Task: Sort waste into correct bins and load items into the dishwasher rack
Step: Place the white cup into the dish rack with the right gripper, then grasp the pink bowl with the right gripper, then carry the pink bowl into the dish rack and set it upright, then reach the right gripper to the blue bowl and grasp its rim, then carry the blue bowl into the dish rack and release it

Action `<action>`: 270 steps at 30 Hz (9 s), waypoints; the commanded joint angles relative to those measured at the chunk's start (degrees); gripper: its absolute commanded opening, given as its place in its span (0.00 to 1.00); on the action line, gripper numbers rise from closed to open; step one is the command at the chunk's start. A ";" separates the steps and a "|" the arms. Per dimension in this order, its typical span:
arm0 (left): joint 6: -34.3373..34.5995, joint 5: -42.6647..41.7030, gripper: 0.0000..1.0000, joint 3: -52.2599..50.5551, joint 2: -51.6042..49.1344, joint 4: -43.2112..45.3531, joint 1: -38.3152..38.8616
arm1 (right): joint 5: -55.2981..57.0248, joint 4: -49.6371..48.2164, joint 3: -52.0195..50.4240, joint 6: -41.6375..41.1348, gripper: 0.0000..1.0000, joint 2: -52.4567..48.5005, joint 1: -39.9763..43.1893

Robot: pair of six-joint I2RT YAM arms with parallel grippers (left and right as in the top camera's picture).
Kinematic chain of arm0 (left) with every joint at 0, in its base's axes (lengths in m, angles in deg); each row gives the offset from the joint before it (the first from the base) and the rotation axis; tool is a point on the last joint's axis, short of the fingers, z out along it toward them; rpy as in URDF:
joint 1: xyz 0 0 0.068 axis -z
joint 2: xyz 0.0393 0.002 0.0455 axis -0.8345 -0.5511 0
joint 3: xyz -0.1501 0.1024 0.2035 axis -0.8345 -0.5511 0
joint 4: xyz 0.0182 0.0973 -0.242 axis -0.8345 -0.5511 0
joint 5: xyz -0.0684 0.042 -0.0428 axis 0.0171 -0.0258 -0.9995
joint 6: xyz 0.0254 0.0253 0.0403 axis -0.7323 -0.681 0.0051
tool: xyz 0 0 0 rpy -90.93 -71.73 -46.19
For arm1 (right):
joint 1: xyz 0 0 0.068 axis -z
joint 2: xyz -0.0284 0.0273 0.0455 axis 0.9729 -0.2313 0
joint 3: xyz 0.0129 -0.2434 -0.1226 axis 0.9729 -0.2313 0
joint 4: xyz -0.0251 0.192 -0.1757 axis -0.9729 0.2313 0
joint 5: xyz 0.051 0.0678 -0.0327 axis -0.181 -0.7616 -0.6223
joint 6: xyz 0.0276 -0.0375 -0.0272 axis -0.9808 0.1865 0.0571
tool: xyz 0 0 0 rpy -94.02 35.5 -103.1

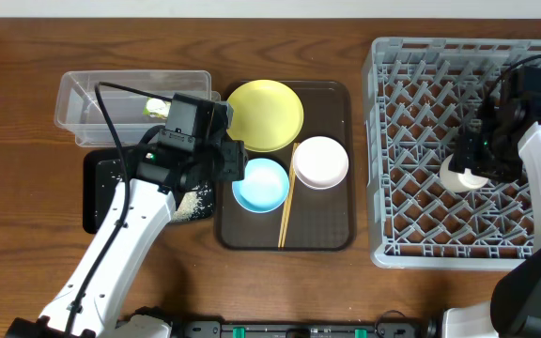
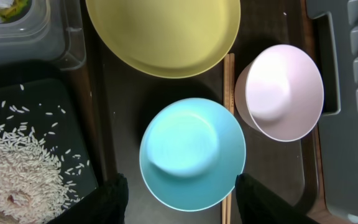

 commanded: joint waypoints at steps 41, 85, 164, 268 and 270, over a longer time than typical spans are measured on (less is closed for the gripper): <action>27.36 24.06 0.71 0.37 0.39 -15.87 -6.38 | -9.68 -20.22 5.62 18.73 0.87 -4.44 -30.64; 27.34 24.06 0.75 0.35 0.37 -16.90 -13.51 | 30.29 -32.33 5.75 4.31 0.01 -0.72 -29.38; 25.22 29.55 0.77 0.35 0.37 -19.34 -16.11 | -10.75 -28.70 5.68 -6.36 0.57 -3.80 -32.76; 25.20 25.51 0.77 0.35 0.37 -19.26 -23.47 | 46.90 -36.72 5.73 -10.73 0.24 -18.62 -23.63; 25.20 25.51 0.77 0.35 0.37 -19.26 -23.47 | 41.09 -34.36 5.73 -13.05 0.27 -15.54 -23.63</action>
